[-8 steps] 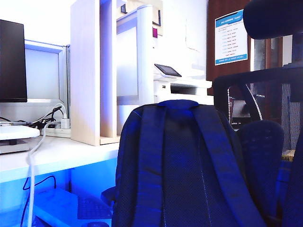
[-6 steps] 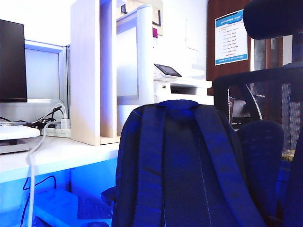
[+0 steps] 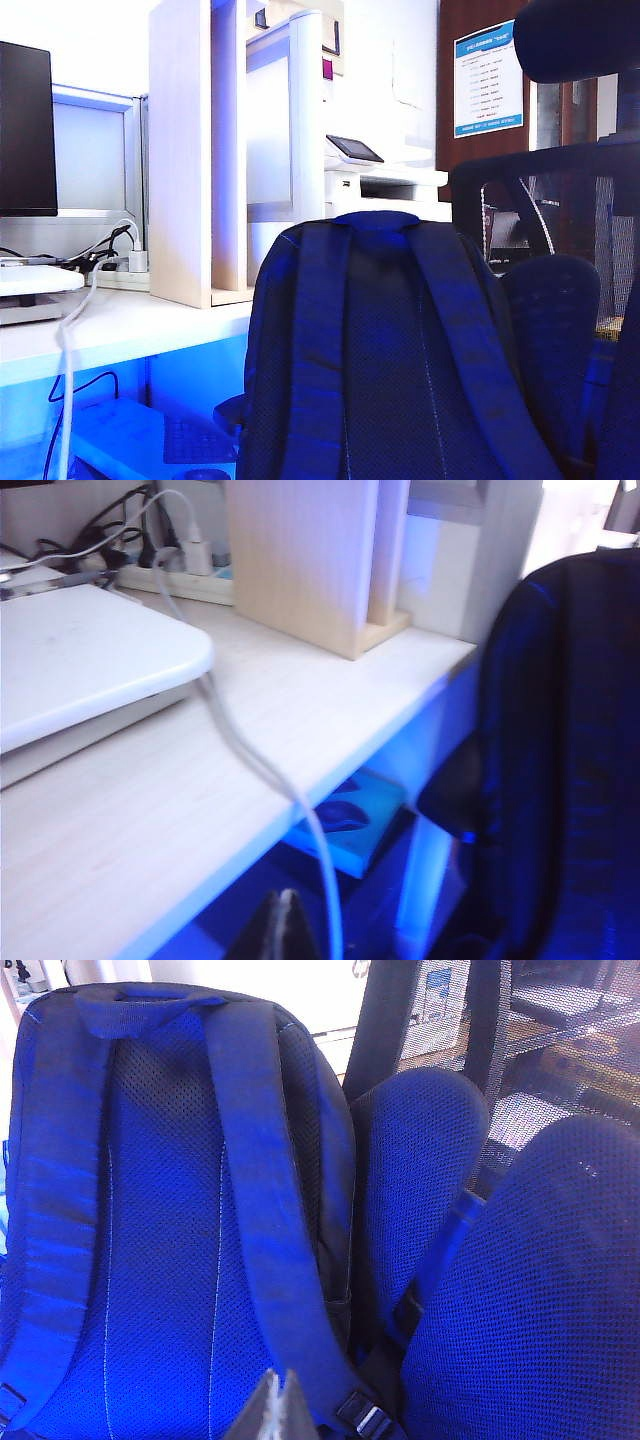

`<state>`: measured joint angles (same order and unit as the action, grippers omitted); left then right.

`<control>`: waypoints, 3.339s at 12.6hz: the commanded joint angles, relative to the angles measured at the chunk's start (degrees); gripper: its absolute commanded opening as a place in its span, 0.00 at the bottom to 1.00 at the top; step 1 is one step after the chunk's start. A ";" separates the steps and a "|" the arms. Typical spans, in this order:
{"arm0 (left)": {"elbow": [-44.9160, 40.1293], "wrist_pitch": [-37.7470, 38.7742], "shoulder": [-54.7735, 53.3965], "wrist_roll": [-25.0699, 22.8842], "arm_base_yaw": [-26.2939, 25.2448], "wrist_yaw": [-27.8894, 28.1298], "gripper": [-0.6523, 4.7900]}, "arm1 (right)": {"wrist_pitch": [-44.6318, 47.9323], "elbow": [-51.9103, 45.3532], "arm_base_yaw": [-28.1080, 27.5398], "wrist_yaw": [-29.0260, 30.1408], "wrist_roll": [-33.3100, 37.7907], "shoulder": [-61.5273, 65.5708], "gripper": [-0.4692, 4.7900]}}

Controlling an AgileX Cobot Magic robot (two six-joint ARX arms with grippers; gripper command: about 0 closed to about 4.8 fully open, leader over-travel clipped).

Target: Grab the backpack from the chair and place it on the desk.

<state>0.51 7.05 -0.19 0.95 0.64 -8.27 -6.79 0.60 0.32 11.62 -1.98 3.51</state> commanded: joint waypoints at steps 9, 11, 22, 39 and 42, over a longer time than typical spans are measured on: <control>3.74 -6.97 -0.02 15.61 0.07 -20.50 0.53 | 15.93 0.59 0.11 3.37 5.53 -0.02 0.09; 7.74 -7.13 -0.07 17.25 0.07 -20.52 0.61 | 15.26 2.93 0.11 3.37 6.91 0.07 0.16; 39.52 -11.47 -44.96 18.97 0.11 -35.01 0.98 | 2.32 14.73 0.11 5.27 22.88 1.25 0.46; 66.01 -24.22 -100.00 11.43 7.43 -39.15 0.98 | 7.34 19.78 0.11 14.91 33.53 26.27 0.81; 77.22 -22.93 -112.85 11.15 10.73 -39.56 0.98 | 7.45 19.78 0.17 15.12 33.46 26.53 0.81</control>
<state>75.81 -15.70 -111.18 12.86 10.68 -46.92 -0.49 20.14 0.47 26.48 31.81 30.09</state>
